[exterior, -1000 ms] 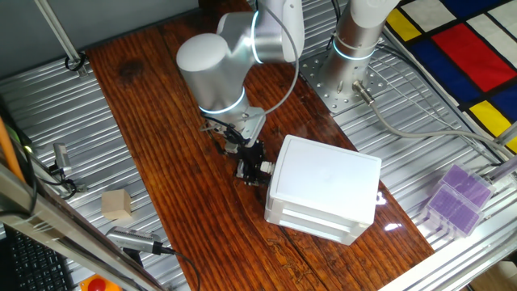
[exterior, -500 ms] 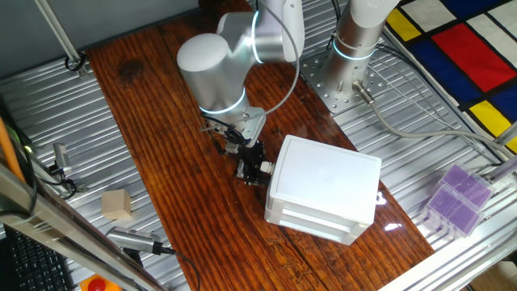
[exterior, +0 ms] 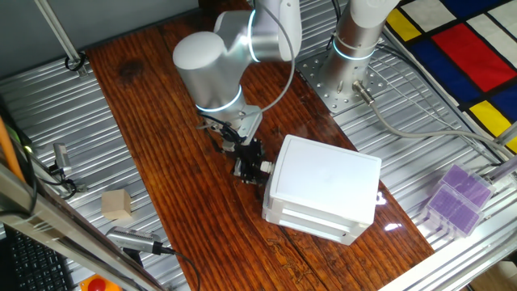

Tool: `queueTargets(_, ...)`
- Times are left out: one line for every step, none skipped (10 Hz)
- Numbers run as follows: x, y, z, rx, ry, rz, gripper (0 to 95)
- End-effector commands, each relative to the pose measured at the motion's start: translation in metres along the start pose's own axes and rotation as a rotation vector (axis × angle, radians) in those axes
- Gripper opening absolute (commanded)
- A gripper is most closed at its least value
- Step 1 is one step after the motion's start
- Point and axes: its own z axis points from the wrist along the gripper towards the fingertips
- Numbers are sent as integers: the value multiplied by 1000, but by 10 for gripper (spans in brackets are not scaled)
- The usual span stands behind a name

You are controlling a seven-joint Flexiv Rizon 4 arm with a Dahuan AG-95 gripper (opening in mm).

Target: Take something out of a drawer

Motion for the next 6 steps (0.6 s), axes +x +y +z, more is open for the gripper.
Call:
queueTargets(2, 1, -1, -1, -2, 0, 0)
queueTargets(4, 1, -2, -2, -2, 1, 0)
queueTargets(5, 0, -4, -3, -2, 1, 0)
queueTargets(7, -1, -5, -6, 0, 2, 0)
queueTargets(9, -1, -6, -8, 0, 3, 0)
queueTargets(12, 0, -5, -8, -2, 2, 0)
